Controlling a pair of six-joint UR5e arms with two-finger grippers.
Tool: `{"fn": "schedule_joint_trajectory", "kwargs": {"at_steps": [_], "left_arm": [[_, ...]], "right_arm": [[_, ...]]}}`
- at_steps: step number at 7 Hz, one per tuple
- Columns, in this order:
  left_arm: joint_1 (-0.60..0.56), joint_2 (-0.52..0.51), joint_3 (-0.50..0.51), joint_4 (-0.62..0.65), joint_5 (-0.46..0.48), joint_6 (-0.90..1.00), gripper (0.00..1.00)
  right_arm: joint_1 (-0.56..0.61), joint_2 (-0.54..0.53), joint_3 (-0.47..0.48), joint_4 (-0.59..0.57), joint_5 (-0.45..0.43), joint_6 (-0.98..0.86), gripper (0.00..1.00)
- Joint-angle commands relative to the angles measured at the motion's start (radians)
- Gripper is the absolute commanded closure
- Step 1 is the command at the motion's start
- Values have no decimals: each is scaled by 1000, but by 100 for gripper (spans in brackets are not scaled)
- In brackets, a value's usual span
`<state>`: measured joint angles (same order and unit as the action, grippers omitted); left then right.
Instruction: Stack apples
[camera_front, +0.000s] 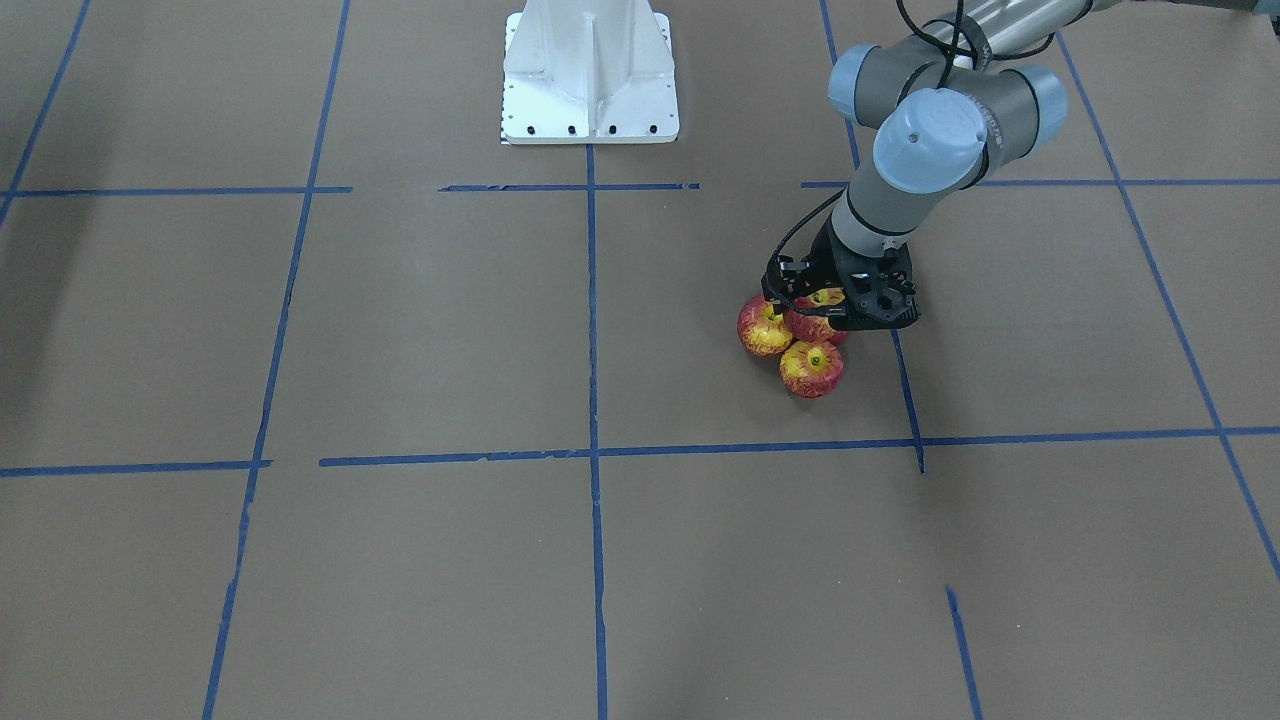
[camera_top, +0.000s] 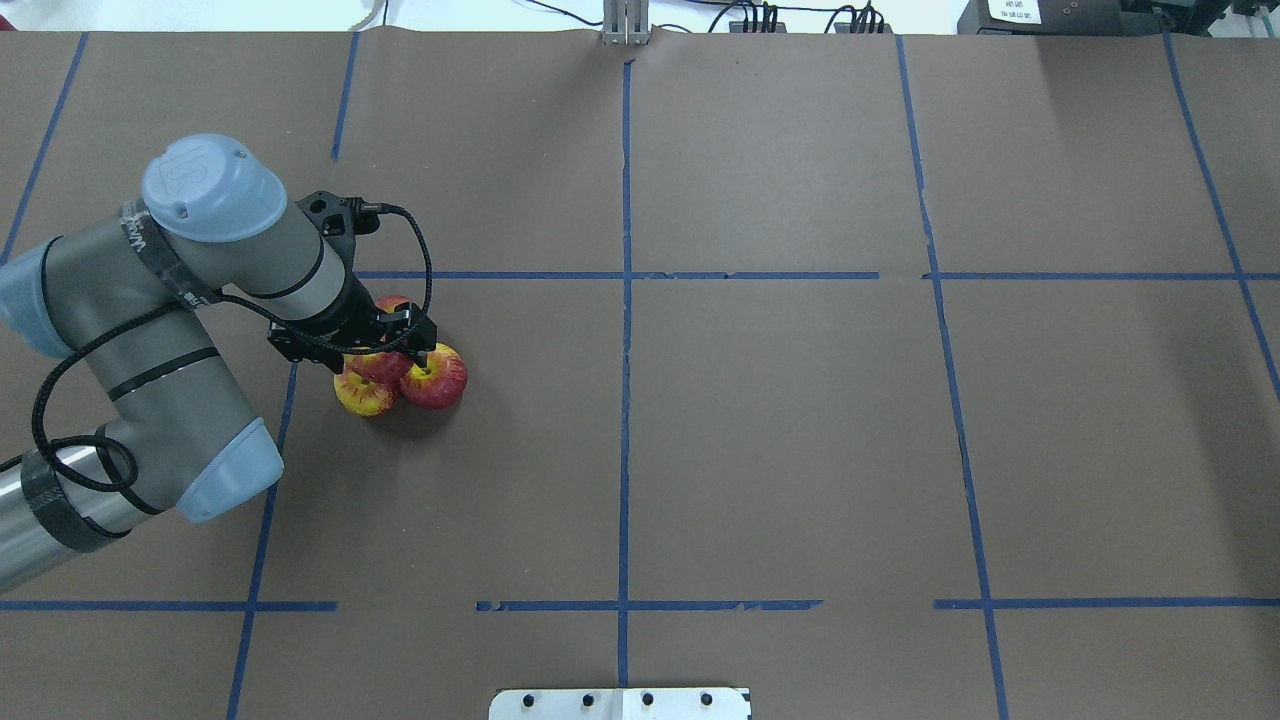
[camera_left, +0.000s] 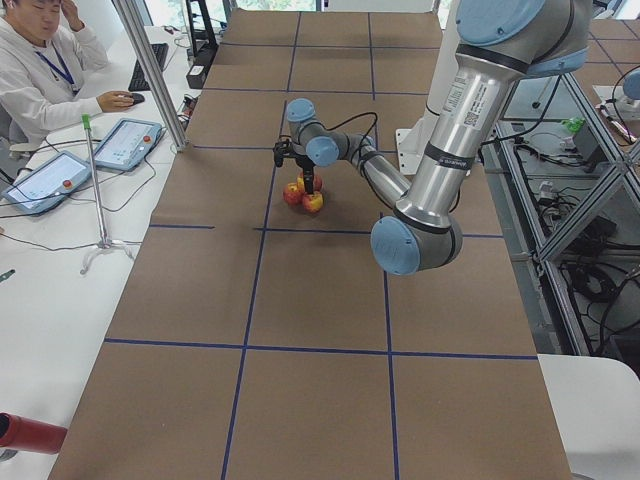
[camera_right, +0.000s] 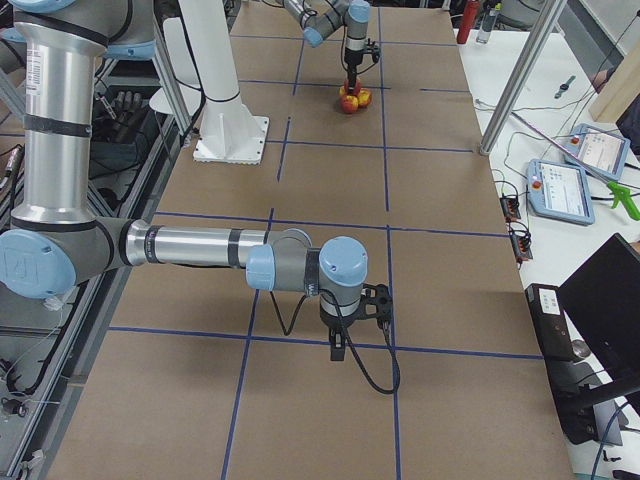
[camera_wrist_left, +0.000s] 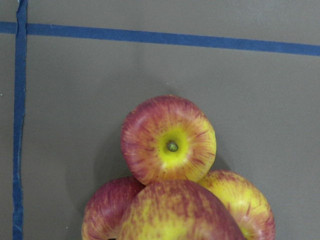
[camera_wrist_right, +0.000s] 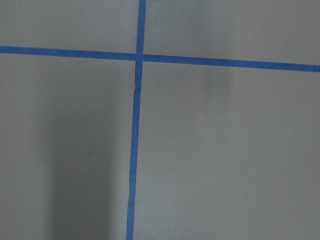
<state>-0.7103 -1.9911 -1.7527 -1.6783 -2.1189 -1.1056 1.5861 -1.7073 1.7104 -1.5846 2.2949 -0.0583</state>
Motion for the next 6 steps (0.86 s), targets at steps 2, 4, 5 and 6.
{"fn": "schedule_joint_trajectory", "kwargs": {"at_steps": [2, 4, 5, 6], "left_arm": [[-38, 17, -101, 37, -1, 7, 1], [-168, 12, -258, 244, -1, 162, 4], [-251, 32, -318, 341, -3, 332, 4], [-370, 98, -332, 367, -15, 536, 3]], "right_arm": [[0, 0, 0, 0, 0, 0, 0], [0, 0, 0, 0, 0, 0, 0], [0, 0, 0, 0, 0, 0, 0], [0, 0, 0, 0, 0, 0, 0]]}}
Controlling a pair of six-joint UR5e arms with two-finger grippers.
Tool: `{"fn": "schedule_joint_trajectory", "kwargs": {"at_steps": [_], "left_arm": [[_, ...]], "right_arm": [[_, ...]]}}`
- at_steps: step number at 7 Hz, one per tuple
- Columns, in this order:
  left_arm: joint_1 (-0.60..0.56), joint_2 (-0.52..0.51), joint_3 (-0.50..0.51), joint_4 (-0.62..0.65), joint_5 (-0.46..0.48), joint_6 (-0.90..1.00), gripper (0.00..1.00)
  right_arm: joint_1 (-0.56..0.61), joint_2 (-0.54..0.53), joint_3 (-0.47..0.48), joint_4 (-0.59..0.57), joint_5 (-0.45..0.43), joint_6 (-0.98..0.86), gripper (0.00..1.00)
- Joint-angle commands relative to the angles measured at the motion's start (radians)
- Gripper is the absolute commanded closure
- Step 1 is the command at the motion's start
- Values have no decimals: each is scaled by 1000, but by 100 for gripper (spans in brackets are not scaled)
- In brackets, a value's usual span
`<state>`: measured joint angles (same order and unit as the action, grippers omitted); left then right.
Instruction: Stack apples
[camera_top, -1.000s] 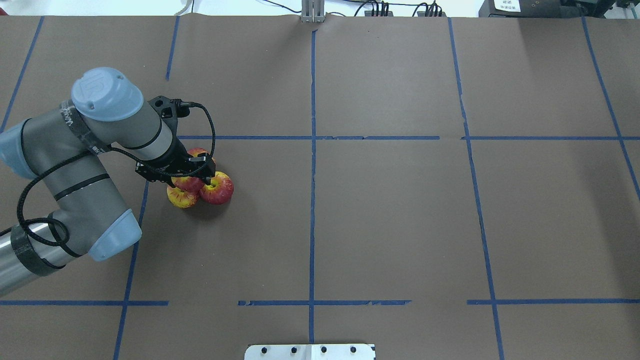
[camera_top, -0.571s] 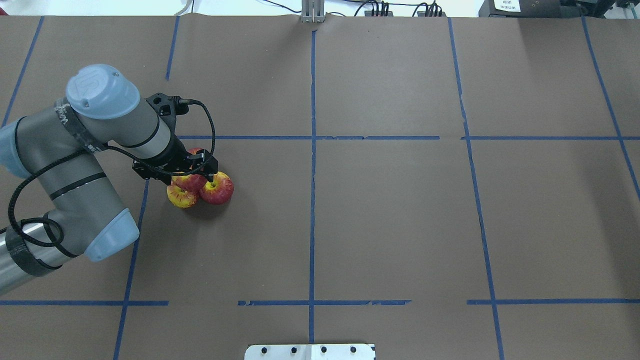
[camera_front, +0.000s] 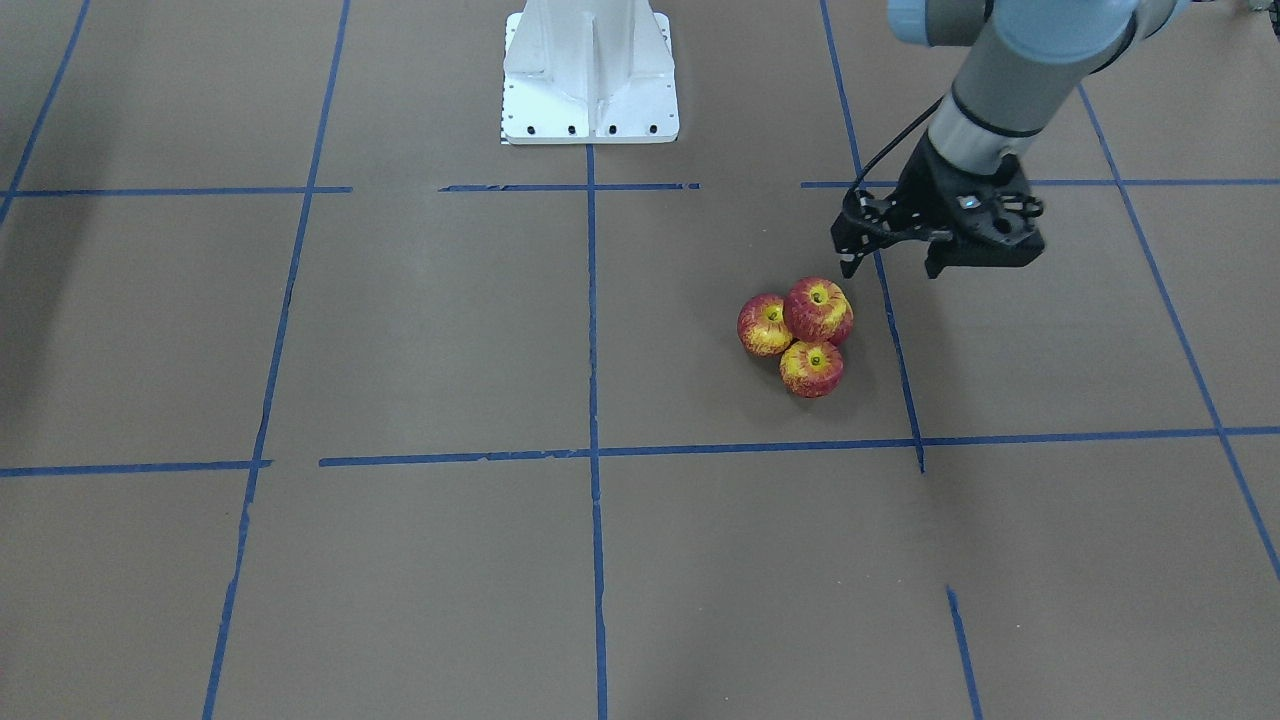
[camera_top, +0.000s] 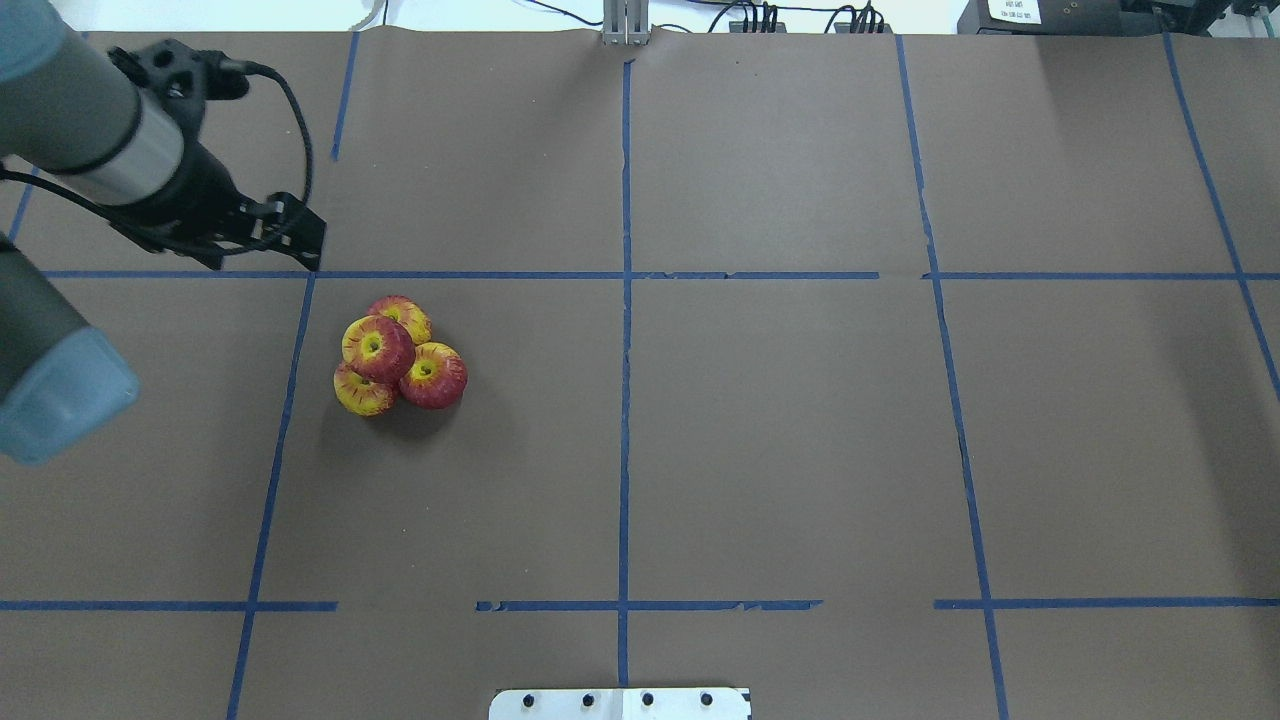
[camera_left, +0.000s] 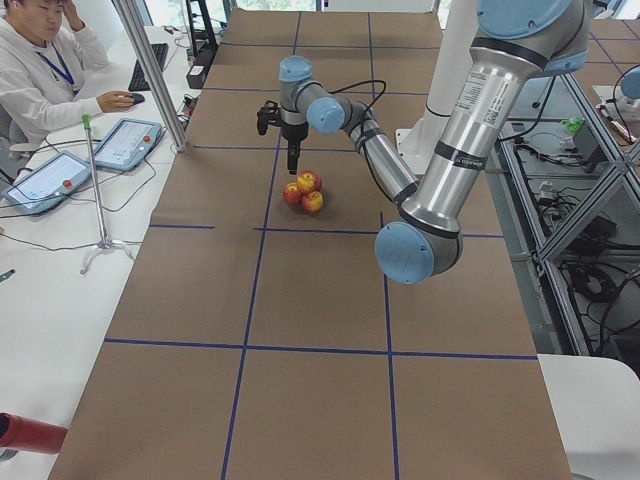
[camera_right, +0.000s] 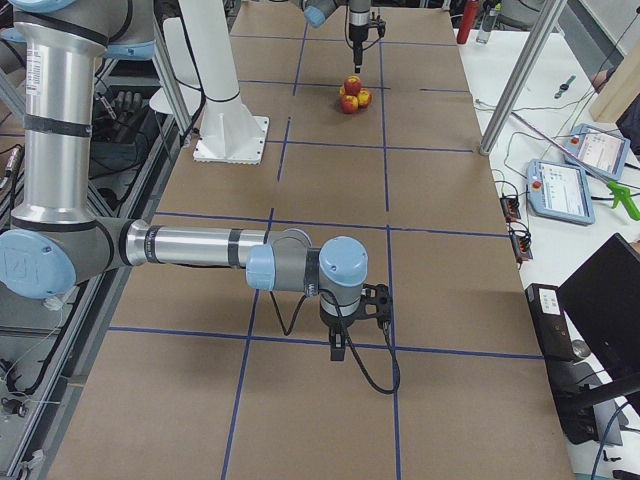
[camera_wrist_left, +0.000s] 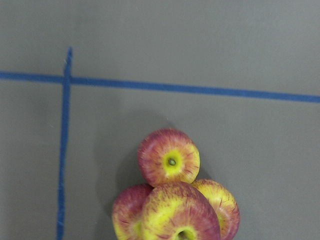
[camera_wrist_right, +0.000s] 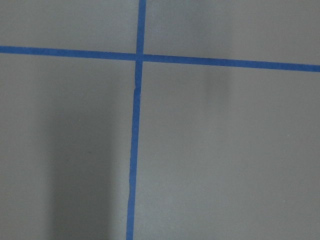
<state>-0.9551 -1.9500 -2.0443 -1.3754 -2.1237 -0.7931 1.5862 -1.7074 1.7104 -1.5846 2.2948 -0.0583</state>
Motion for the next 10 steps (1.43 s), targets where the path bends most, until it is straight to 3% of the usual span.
{"fn": "schedule_joint_trajectory", "kwargs": {"at_steps": [1, 3, 4, 5, 7, 10], "left_arm": [[-224, 142, -54, 64, -39, 388, 1], [-373, 326, -4, 58, -97, 825, 1], [-501, 347, 122, 53, -169, 979, 1], [-577, 388, 198, 53, -171, 1149, 0], [-617, 461, 214, 53, -173, 1181, 0], [-622, 471, 254, 50, -173, 1174, 0]], "right_arm": [[0, 0, 0, 0, 0, 0, 0], [0, 0, 0, 0, 0, 0, 0], [0, 0, 0, 0, 0, 0, 0], [0, 0, 0, 0, 0, 0, 0], [0, 0, 0, 0, 0, 0, 0], [0, 0, 0, 0, 0, 0, 0]]}}
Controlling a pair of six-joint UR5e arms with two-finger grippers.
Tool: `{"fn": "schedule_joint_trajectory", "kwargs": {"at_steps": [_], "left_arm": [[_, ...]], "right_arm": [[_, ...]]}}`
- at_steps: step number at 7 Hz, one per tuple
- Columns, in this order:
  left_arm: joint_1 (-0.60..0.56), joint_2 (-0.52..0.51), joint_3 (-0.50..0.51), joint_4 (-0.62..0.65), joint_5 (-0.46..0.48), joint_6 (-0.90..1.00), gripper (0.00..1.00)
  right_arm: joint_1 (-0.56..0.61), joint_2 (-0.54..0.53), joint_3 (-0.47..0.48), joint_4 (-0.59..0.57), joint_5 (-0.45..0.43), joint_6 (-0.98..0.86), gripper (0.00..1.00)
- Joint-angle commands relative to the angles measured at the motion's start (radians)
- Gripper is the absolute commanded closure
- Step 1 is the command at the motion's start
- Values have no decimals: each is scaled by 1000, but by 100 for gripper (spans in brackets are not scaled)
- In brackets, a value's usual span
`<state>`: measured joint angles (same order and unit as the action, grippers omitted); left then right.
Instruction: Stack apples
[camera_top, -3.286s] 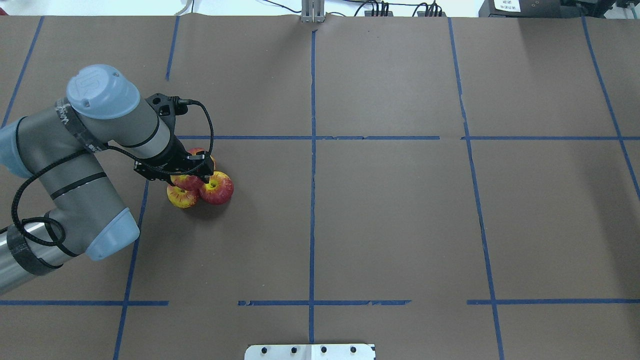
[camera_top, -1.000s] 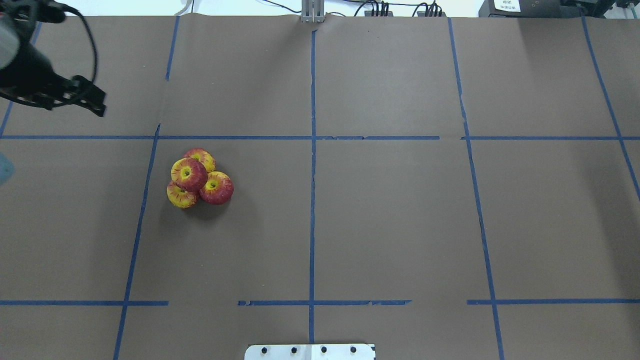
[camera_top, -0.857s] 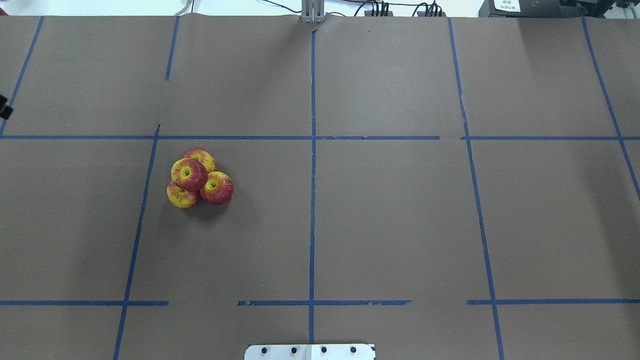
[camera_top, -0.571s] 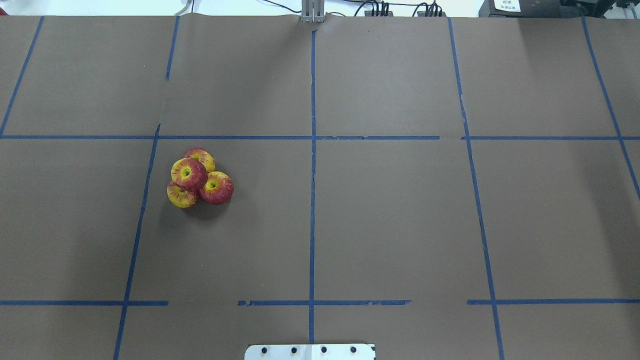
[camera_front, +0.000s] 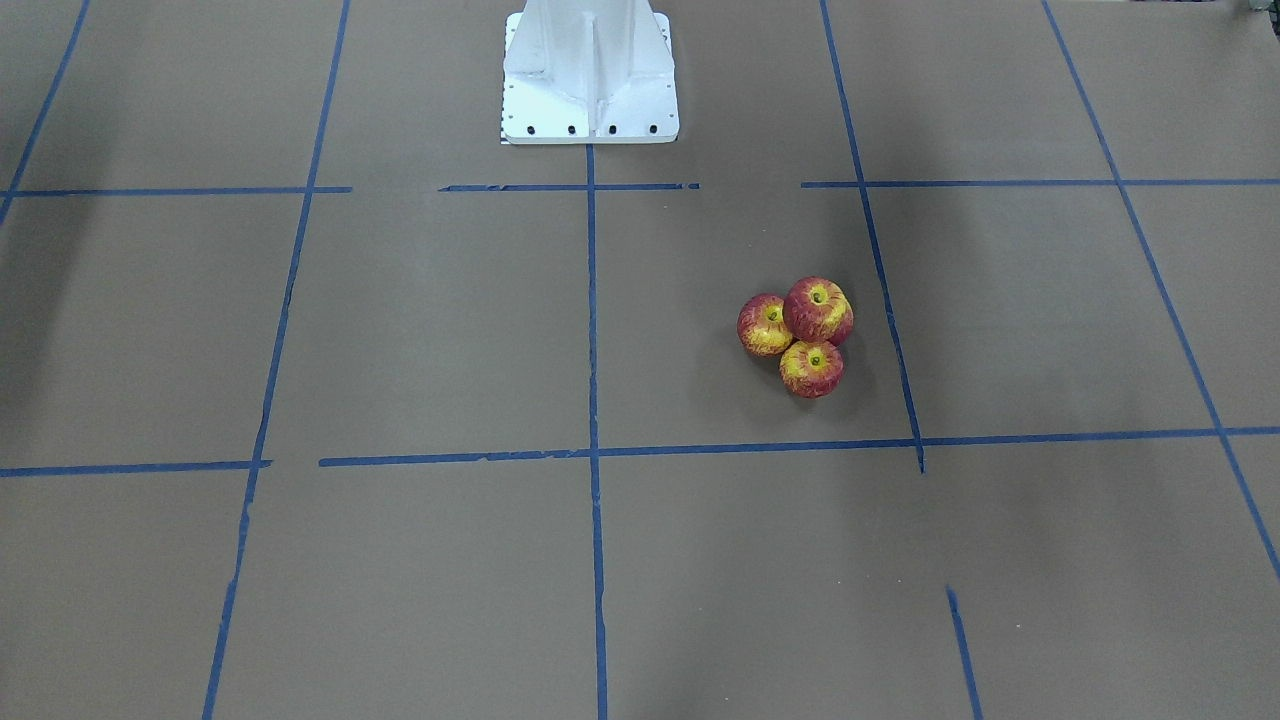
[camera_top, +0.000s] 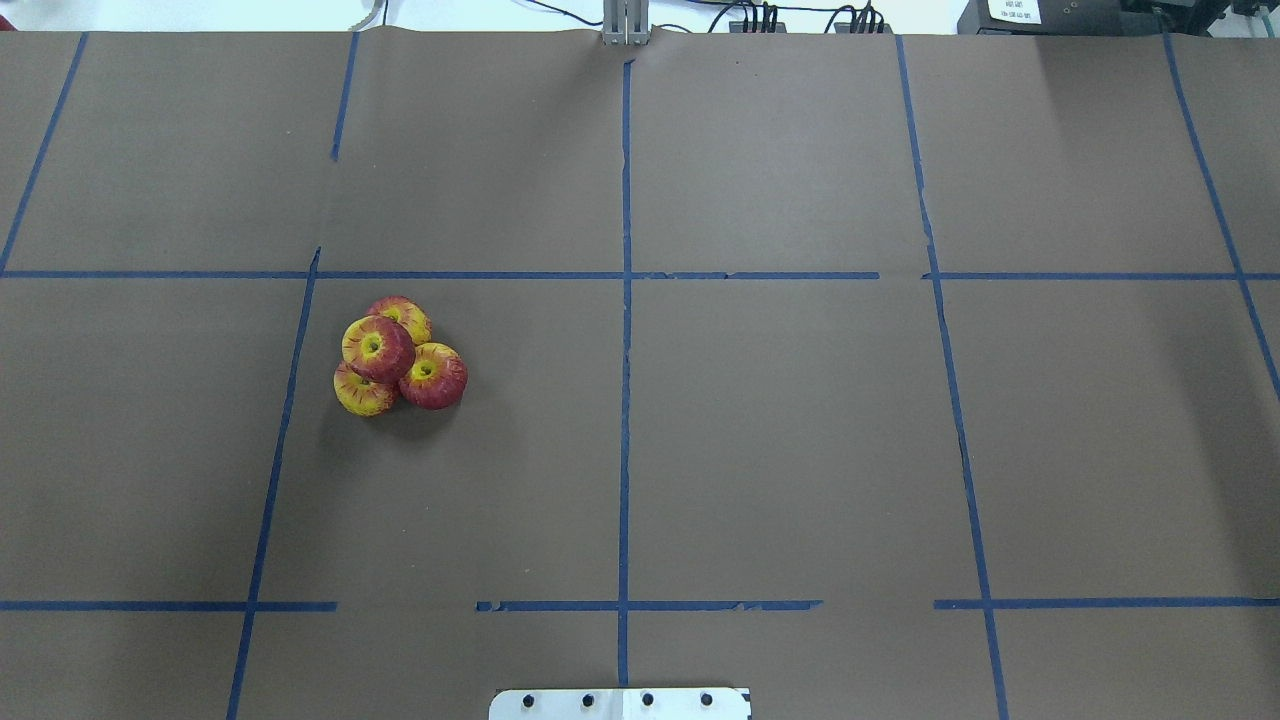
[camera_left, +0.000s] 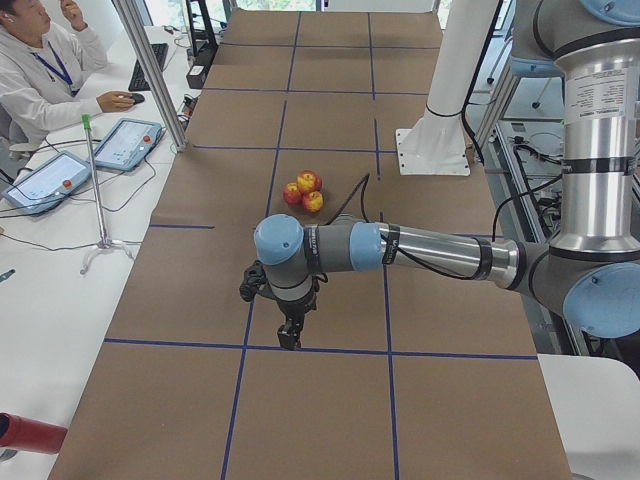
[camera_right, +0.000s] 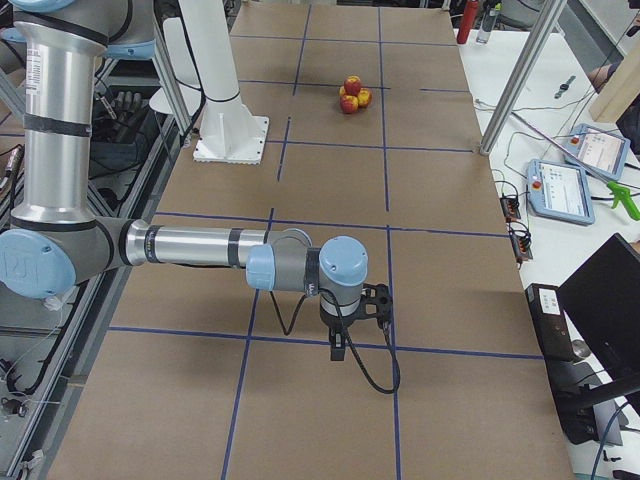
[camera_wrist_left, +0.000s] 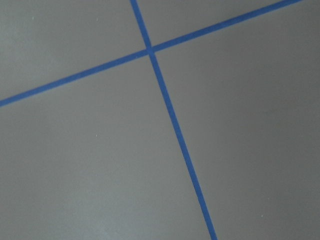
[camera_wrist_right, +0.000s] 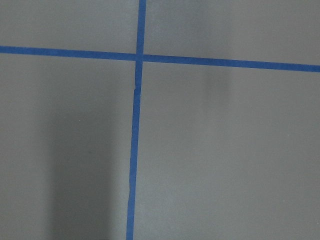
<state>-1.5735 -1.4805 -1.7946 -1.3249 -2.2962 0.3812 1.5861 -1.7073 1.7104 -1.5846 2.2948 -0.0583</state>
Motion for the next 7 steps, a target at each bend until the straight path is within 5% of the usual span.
{"fn": "schedule_joint_trajectory", "kwargs": {"at_steps": [1, 7], "left_arm": [[-3, -7, 18, 0, 0, -2, 0], [-48, -15, 38, -42, 0, -1, 0]], "right_arm": [[0, 0, 0, 0, 0, 0, 0], [0, 0, 0, 0, 0, 0, 0]]}}
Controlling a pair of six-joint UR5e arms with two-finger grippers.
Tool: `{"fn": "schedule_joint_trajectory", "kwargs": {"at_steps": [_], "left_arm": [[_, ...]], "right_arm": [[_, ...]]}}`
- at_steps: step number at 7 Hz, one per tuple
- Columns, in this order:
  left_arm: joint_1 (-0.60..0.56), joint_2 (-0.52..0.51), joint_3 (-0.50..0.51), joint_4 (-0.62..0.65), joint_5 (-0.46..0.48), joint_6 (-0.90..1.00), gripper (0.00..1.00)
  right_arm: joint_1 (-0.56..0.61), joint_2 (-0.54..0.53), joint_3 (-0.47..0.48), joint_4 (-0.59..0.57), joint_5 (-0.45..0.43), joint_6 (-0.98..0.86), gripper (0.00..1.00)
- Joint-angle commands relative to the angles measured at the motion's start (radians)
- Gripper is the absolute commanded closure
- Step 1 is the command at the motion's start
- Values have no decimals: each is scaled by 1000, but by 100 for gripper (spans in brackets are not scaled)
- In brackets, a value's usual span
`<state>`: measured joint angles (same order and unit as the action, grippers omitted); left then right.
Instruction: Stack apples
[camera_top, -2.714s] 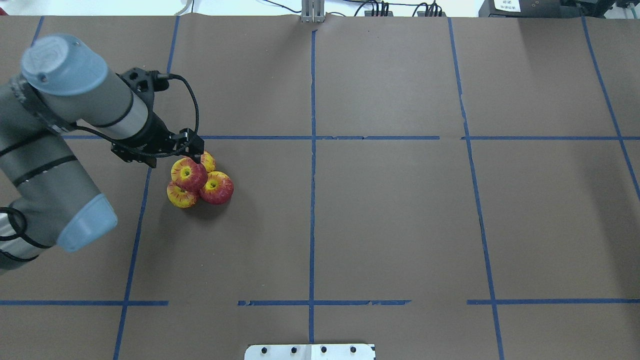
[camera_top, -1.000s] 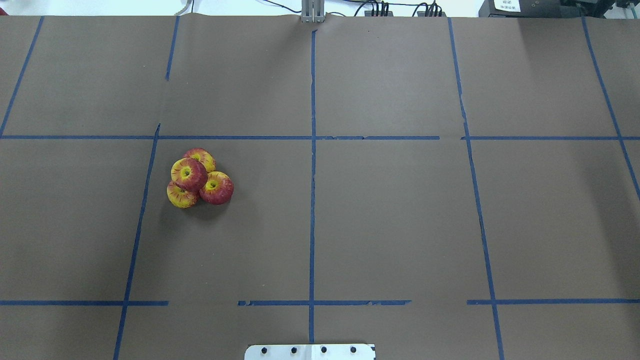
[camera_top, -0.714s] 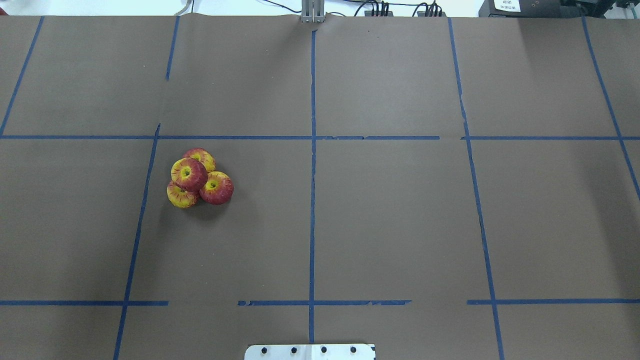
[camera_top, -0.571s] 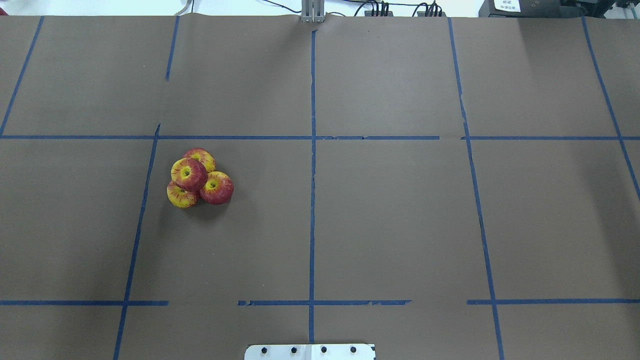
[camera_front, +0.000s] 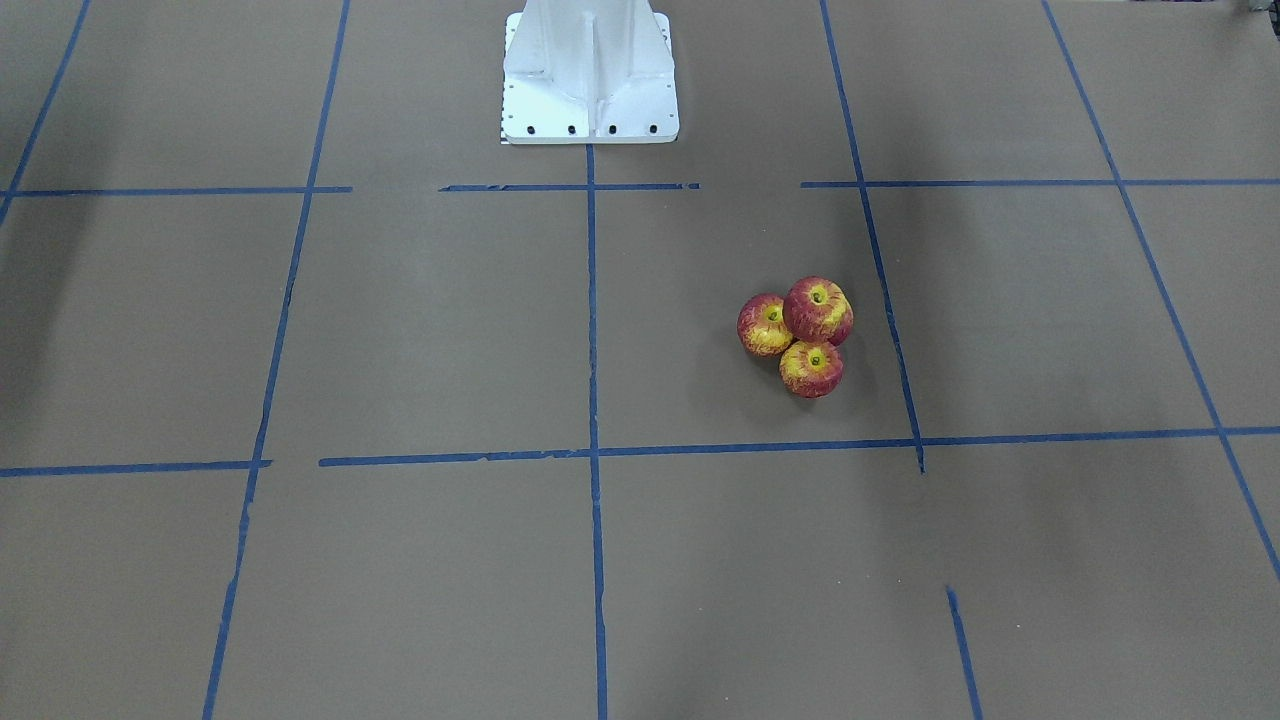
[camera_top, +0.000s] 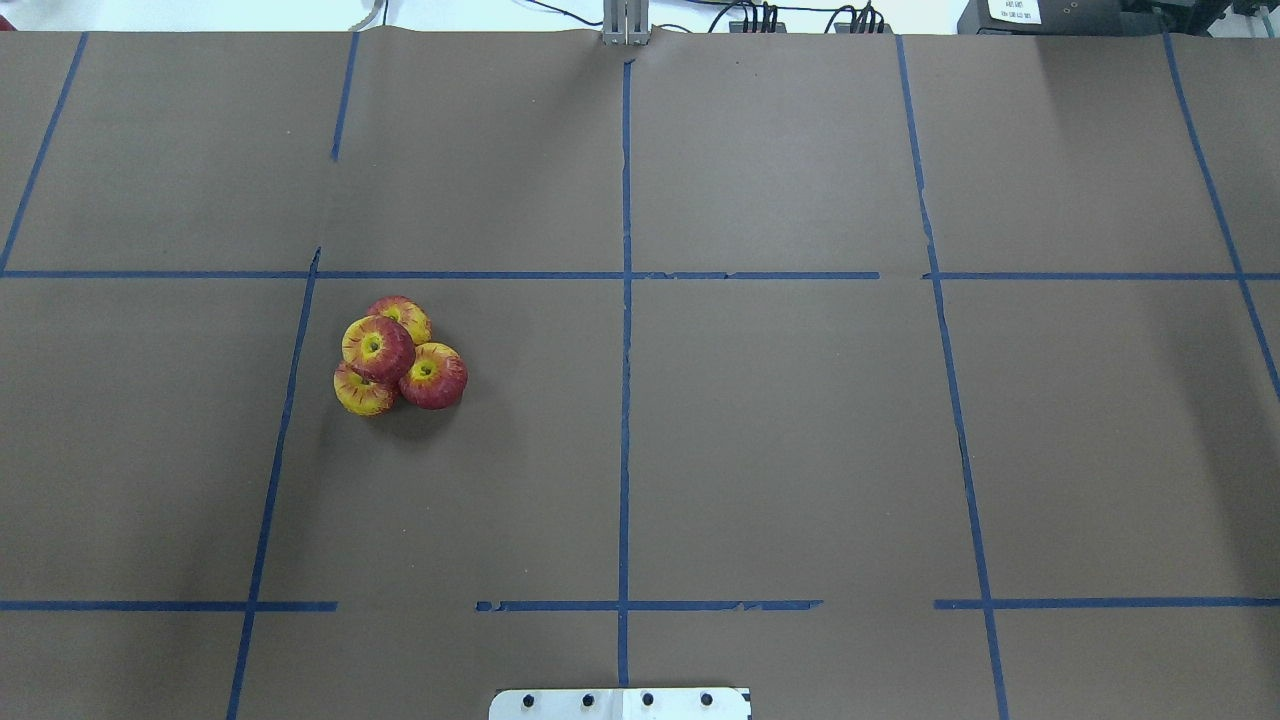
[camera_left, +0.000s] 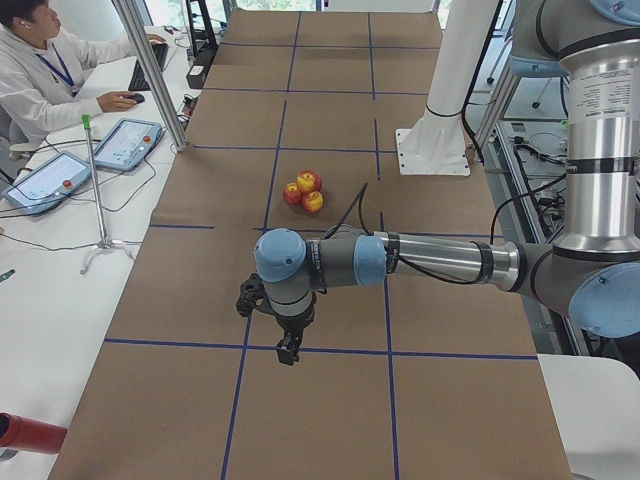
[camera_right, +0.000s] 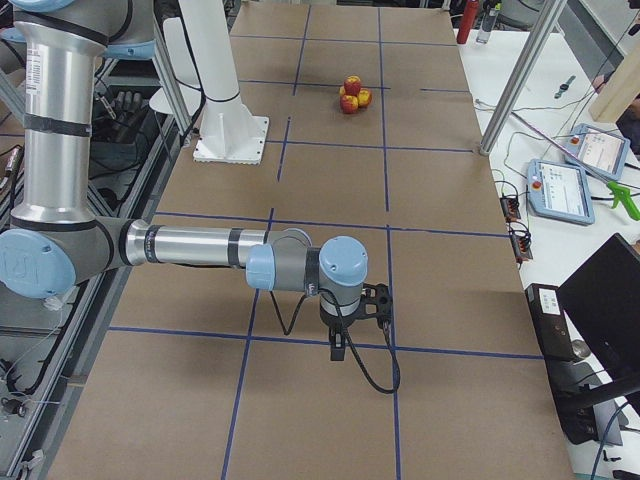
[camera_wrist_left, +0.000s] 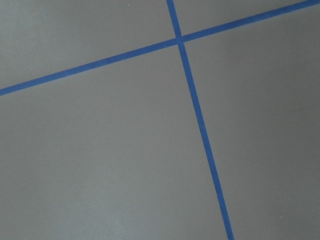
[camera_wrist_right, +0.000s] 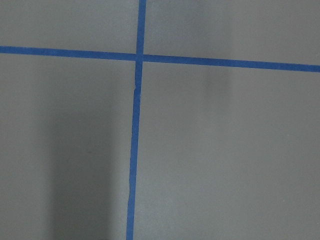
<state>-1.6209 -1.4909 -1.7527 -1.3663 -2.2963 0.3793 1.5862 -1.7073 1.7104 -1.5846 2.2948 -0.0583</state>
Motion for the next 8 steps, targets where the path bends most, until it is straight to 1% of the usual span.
{"fn": "schedule_joint_trajectory", "kwargs": {"at_steps": [1, 3, 4, 5, 8], "left_arm": [[-2, -8, -8, -2, 0, 0, 0], [-5, -25, -10, -20, 3, -5, 0], [-14, -23, -11, -20, 2, -3, 0], [-39, -9, -40, -19, 2, -3, 0], [-40, -9, -42, -19, 0, -2, 0]], "right_arm": [[0, 0, 0, 0, 0, 0, 0], [0, 0, 0, 0, 0, 0, 0], [0, 0, 0, 0, 0, 0, 0], [0, 0, 0, 0, 0, 0, 0], [0, 0, 0, 0, 0, 0, 0]]}}
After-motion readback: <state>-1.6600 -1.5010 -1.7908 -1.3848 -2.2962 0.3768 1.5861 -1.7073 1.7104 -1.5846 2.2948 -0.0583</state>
